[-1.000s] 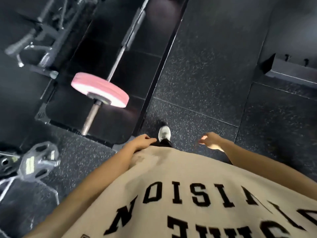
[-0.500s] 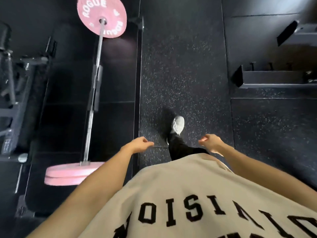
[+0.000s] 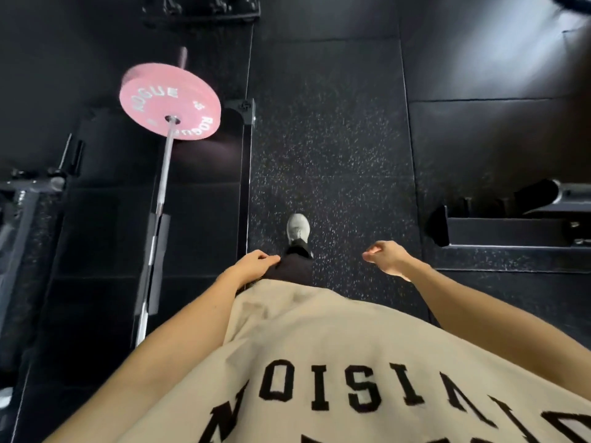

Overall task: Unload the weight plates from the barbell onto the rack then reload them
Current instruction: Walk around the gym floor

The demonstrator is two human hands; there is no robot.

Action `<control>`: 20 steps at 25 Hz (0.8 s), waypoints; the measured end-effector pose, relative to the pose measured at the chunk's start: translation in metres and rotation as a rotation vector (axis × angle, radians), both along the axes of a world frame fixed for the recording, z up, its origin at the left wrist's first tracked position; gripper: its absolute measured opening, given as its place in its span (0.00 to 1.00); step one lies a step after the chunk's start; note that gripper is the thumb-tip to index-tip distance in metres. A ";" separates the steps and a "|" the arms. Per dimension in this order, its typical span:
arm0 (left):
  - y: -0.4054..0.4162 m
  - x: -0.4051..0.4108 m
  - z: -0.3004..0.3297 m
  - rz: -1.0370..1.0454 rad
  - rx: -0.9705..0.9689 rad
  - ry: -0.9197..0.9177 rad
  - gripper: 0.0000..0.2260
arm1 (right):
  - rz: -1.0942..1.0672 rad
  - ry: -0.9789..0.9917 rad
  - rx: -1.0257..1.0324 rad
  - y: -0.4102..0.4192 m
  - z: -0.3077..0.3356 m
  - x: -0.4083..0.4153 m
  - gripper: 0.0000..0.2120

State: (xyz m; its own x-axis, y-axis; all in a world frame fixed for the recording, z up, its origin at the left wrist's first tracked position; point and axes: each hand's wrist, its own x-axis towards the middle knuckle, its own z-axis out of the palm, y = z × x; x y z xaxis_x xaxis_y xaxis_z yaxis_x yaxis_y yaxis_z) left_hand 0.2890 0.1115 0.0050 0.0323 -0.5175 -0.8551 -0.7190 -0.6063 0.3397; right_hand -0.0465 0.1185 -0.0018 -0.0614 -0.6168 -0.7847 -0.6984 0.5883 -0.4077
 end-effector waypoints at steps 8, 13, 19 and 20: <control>-0.297 -0.037 -0.003 -0.192 0.126 -0.017 0.23 | -0.074 0.081 0.016 -0.245 0.007 -0.064 0.19; -0.477 -0.107 0.014 -0.309 0.039 0.045 0.22 | -0.206 0.076 -0.073 -0.379 0.022 -0.103 0.17; -0.655 -0.207 -0.002 -0.435 0.073 0.003 0.20 | -0.166 0.071 0.023 -0.529 -0.012 -0.174 0.15; -0.680 -0.218 -0.003 -0.440 0.085 -0.020 0.20 | -0.154 0.076 0.030 -0.554 -0.012 -0.190 0.16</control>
State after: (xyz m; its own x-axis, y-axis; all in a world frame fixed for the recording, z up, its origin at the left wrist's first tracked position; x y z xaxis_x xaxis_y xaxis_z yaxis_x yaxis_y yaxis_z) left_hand 0.0707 -0.5685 0.0019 -0.1580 -0.4133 -0.8968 -0.9209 -0.2661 0.2849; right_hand -0.2363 -0.4359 -0.0139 -0.2136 -0.5721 -0.7918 -0.6272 0.7018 -0.3378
